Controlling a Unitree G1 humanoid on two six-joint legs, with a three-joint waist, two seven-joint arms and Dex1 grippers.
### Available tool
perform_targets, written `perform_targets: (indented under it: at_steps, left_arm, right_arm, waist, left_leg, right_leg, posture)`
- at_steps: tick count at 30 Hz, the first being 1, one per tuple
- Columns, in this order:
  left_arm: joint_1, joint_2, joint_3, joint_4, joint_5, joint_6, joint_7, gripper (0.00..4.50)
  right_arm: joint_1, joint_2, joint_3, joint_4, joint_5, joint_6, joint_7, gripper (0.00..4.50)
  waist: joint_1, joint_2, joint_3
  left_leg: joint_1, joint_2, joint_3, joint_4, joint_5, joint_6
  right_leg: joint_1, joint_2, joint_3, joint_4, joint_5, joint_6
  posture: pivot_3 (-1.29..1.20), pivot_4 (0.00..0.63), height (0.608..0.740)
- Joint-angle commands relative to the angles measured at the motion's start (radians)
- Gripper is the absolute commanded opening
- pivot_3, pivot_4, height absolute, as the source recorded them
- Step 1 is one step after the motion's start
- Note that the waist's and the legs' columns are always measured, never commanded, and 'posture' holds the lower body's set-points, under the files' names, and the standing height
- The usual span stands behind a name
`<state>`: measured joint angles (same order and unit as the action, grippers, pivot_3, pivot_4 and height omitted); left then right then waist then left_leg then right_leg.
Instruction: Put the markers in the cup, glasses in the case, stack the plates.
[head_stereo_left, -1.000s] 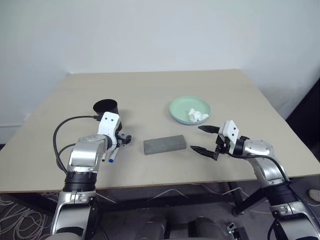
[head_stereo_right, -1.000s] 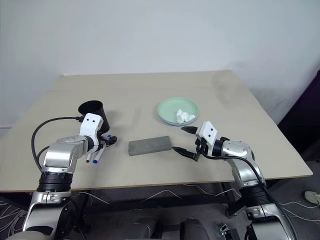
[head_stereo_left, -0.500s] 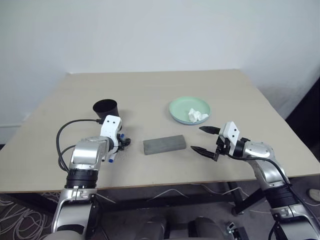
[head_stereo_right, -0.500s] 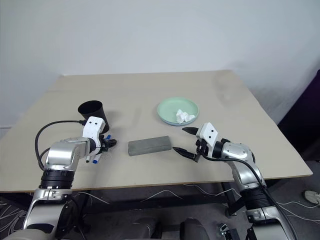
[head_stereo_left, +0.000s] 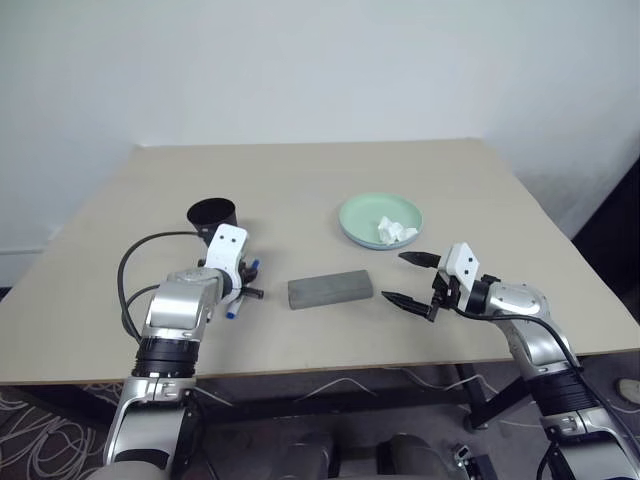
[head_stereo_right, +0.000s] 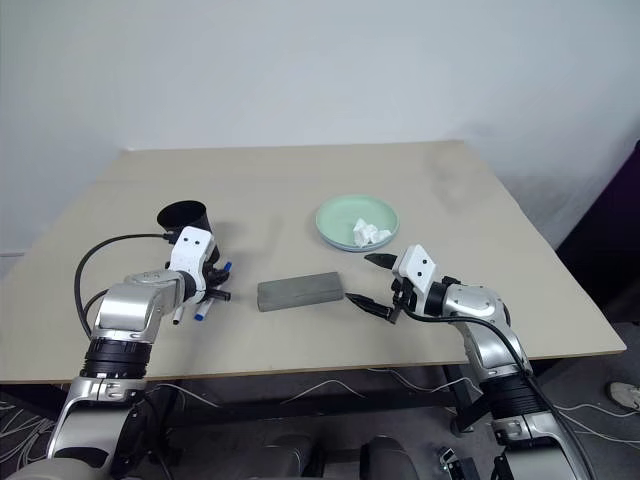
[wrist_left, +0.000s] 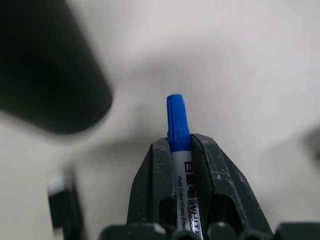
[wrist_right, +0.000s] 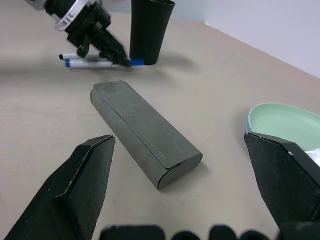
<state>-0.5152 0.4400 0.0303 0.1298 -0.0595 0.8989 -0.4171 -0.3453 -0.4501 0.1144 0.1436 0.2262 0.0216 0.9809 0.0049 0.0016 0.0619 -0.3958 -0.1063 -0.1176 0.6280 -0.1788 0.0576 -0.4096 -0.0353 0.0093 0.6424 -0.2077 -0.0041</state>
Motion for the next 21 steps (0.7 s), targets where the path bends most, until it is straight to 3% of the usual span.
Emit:
perform_targets:
  at_steps: [1, 8, 21]
  left_arm:
    - [-0.037, 0.009, 0.013, -0.039, -0.023, -0.180, -0.039, 0.08]
    - [-0.127, -0.016, 0.100, 0.040, -0.083, -0.568, -0.056, 0.08]
    - [-0.432, 0.044, 0.108, 0.750, 0.064, -1.243, 0.144, 0.08]
  right_arm:
    - [-0.033, -0.001, -0.016, -0.011, 0.003, -0.020, -0.007, 4.50]
    - [-0.042, 0.002, -0.016, -0.002, 0.002, -0.024, -0.009, 4.50]
    - [-0.052, 0.011, -0.012, 0.009, 0.003, -0.030, -0.014, 4.50]
  waist:
    - [0.000, 0.000, 0.000]
    - [0.001, 0.000, 0.000]
    - [0.010, -0.001, 0.000]
  left_leg:
    - [0.000, 0.000, 0.000, 0.000, 0.000, 0.000]
    - [-0.001, 0.000, 0.000, -0.001, 0.000, 0.000]
    - [0.000, 0.000, 0.001, 0.000, 0.000, 0.000]
  right_leg:
    - [0.000, 0.000, 0.000, 0.000, 0.000, 0.000]
    - [-0.001, 0.000, 0.000, -0.001, 0.000, 0.000]
    - [0.000, 0.000, -0.001, -0.001, 0.002, 0.003]
  posture:
    - [0.00, 0.000, 0.736]
    - [0.00, 0.000, 0.736]
    - [0.00, 0.000, 0.736]
